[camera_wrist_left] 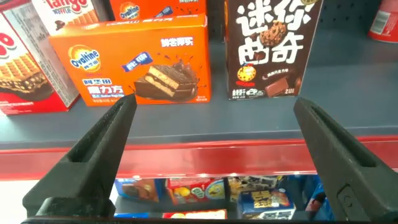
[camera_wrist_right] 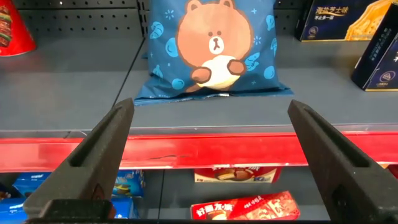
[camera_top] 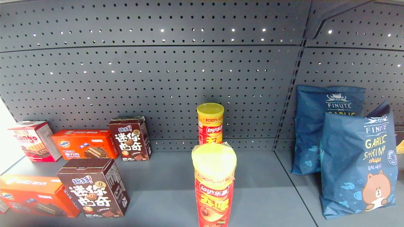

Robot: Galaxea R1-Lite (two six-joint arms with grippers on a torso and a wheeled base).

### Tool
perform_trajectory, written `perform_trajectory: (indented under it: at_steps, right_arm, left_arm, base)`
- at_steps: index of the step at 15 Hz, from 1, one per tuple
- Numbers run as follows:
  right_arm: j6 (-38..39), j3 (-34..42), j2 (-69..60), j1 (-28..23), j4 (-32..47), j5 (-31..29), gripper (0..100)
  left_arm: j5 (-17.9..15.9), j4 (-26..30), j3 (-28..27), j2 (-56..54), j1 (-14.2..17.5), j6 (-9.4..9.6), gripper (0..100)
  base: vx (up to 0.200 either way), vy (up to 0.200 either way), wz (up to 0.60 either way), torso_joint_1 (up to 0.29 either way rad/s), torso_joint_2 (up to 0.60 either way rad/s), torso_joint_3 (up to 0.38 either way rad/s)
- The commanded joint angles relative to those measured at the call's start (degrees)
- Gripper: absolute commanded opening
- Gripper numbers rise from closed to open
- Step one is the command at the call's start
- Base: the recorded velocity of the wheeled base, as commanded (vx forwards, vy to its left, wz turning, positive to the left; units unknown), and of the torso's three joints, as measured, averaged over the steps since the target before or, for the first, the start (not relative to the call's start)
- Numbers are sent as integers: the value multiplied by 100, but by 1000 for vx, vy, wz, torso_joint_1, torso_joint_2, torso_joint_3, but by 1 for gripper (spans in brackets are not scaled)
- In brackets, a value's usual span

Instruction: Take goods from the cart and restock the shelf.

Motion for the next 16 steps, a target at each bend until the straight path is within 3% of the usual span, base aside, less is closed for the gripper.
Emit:
perform_trajectory:
  at_steps: [1,2,11,13,16]
  right_arm:
    - [8,1,7,4,0,-4,100]
    - [-1,1,7,4,0,-4,100]
    - [-1,1,7,4,0,4,100]
    - [-1,1,7,4,0,4,100]
    - [-1,1,7,4,0,4,100]
  left_arm:
    - [14,-1,13,-88,-14,-208,100]
    - [14,-1,13,-88,-14,-348,100]
    - [14,-9,13,-88,-5,-348,100]
    - [14,-9,13,-88,-14,-357,100]
    - [-3,-9,13,-88,-5,-348,100]
  base:
    - [0,0,0,0,0,0]
    - [0,0,0,0,0,0]
    - [0,0,0,0,0,0]
    - [-200,0,0,5,2,2]
    - [0,0,0,0,0,0]
